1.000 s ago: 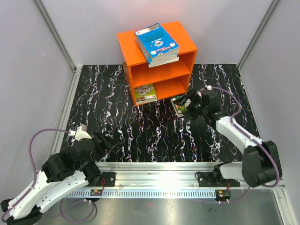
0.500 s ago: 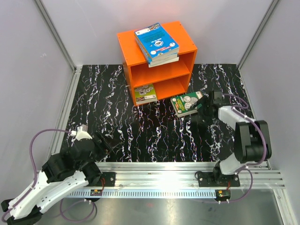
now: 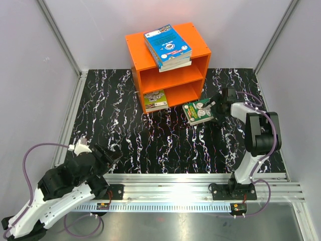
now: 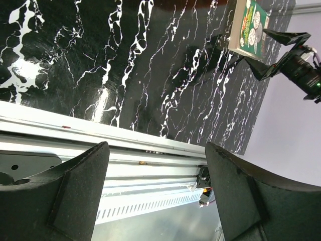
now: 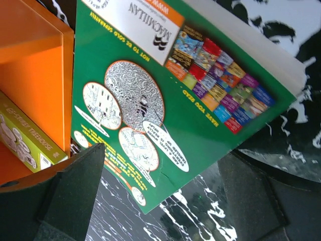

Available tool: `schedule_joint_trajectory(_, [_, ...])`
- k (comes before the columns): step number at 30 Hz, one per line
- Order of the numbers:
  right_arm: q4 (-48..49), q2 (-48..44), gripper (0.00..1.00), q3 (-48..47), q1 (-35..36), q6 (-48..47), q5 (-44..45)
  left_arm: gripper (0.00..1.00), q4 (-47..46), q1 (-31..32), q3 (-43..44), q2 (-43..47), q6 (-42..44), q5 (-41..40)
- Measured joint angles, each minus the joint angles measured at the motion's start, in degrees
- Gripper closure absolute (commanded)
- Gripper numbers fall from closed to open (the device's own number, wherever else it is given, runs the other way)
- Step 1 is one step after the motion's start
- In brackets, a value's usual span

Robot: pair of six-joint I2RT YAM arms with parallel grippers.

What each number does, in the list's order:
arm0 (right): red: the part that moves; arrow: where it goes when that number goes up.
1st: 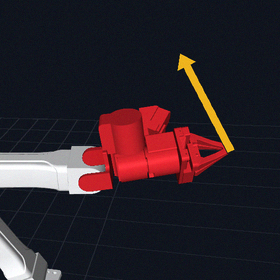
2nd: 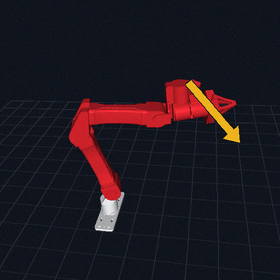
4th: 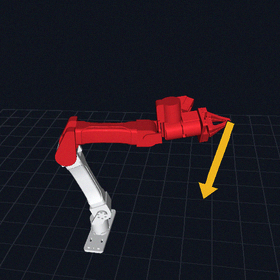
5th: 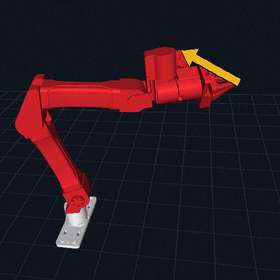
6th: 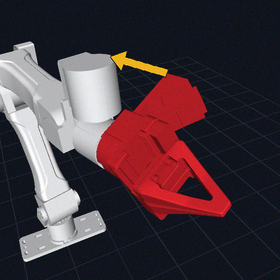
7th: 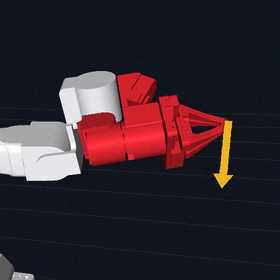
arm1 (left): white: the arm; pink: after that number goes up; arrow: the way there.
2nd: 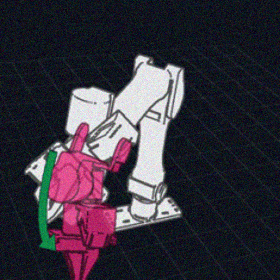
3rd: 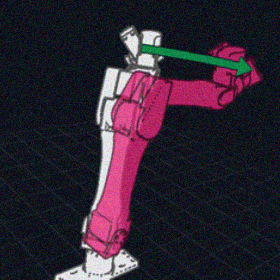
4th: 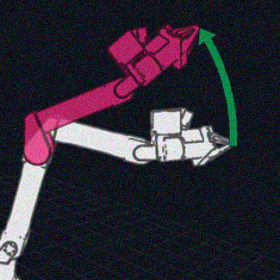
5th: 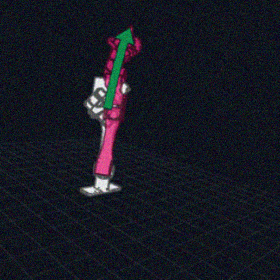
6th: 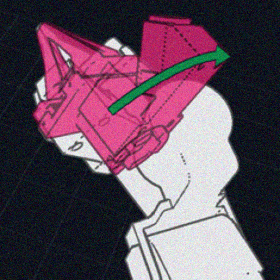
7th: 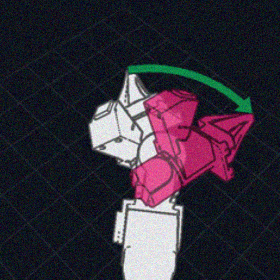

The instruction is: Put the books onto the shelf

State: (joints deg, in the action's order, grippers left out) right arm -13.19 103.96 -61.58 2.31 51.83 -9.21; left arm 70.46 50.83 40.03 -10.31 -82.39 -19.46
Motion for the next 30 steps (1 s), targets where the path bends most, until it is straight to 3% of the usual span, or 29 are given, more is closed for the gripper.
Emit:
schedule_joint_trajectory(24, [-1.09,1.84,0.05,-6.01,-4.13,-0.04,-2.80,0.20,-11.28,0.02,-3.15,-10.19,1.55,0.81])
schedule_joint_trajectory(30, [4.48,0.74,0.06,-2.91,-4.22,2.34,-4.22,0.19,-11.50,0.00,-3.15,-10.16,1.53,0.81])
